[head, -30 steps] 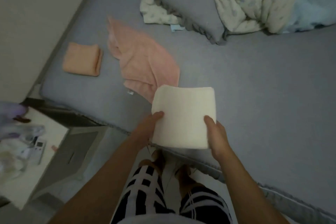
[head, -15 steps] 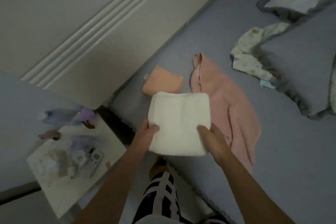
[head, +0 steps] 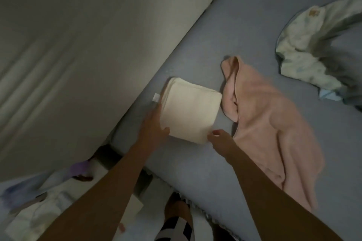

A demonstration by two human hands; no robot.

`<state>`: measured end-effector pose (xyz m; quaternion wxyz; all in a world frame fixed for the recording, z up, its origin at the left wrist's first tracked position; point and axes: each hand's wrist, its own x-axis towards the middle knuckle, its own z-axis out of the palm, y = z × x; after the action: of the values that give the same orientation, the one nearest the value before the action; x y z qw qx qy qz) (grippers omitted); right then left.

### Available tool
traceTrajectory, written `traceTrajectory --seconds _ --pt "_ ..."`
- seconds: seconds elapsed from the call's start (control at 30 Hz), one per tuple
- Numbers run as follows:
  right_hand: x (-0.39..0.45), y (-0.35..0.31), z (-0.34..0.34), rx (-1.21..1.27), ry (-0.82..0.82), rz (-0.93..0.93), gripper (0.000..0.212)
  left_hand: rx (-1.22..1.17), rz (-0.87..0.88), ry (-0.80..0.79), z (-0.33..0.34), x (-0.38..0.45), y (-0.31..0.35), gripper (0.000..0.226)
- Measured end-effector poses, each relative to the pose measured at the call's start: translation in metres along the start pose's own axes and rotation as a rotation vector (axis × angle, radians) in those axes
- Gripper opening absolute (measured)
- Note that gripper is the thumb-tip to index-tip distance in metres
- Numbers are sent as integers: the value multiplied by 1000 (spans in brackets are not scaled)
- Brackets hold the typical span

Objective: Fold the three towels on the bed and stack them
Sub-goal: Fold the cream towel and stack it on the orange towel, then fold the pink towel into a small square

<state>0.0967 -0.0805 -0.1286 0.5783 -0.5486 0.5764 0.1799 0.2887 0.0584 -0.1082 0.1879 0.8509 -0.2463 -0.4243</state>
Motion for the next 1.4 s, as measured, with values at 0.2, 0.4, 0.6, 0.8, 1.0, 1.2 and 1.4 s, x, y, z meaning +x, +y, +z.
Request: traceTrajectory --seconds 0.2,0.4,0.6,0.8,1.0,1.2,1.4 --pt "-15 38 -64 18 262 -68 31 63 356 308 44 -20 64 49" --pt "1 127 -178 -118 731 99 51 7 225 -322 180 10 129 59" --pt "70 213 -251 -43 707 96 56 -451 -41 50 264 87 167 29" --pt "33 271 -235 15 592 -129 29 -547 50 47 311 8 141 43" --pt "-64 403 -225 36 444 50 36 -302 -267 64 337 -85 86 30" --pt "-52 421 -221 19 266 70 25 -372 -177 67 342 -85 86 49" --pt "-14 336 -201 63 197 -116 41 -352 -168 297 335 -9 125 75"
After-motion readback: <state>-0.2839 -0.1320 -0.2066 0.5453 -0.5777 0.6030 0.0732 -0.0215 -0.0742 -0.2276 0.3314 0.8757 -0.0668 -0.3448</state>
